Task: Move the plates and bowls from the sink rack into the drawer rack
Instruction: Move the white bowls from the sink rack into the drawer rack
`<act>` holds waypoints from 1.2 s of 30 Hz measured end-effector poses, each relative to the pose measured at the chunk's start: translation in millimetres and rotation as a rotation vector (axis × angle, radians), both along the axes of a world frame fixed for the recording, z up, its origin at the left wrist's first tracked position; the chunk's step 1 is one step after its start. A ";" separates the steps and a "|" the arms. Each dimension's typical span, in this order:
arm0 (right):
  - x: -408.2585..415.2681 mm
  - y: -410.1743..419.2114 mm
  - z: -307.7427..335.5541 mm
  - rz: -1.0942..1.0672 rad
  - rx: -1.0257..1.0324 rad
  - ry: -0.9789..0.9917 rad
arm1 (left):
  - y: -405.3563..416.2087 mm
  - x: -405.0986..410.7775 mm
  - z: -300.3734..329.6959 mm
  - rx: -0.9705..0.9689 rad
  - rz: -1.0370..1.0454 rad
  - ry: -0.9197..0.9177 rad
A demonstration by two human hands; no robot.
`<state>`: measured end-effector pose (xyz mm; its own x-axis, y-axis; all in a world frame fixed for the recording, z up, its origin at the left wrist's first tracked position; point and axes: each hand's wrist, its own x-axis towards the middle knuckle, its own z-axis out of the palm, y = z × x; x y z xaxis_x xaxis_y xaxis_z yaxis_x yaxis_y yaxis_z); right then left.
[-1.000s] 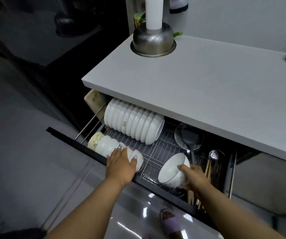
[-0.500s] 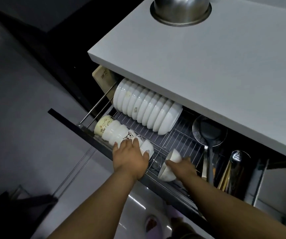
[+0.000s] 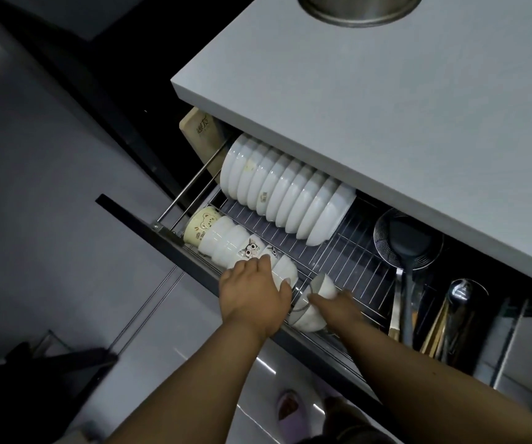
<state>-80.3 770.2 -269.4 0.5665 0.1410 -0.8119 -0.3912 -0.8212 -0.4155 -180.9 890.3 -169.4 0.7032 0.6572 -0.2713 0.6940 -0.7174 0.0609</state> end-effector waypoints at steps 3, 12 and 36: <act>0.4 -2.0 15.2 0.026 0.005 0.004 | -0.1 -1.7 -1.1 -0.009 0.004 -0.015; 8.7 -33.4 65.5 0.039 0.157 -0.209 | -0.6 -1.0 4.8 -0.025 -0.029 0.032; -20.2 -262.9 191.6 -0.574 0.412 -0.561 | -163.8 31.8 64.0 -0.525 -0.327 -0.263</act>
<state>-100.6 507.4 -77.9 0.9370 -0.0668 -0.3429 -0.3463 -0.3058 -0.8869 -149.1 726.5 -105.4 0.9299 0.2269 -0.2894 0.3606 -0.7172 0.5964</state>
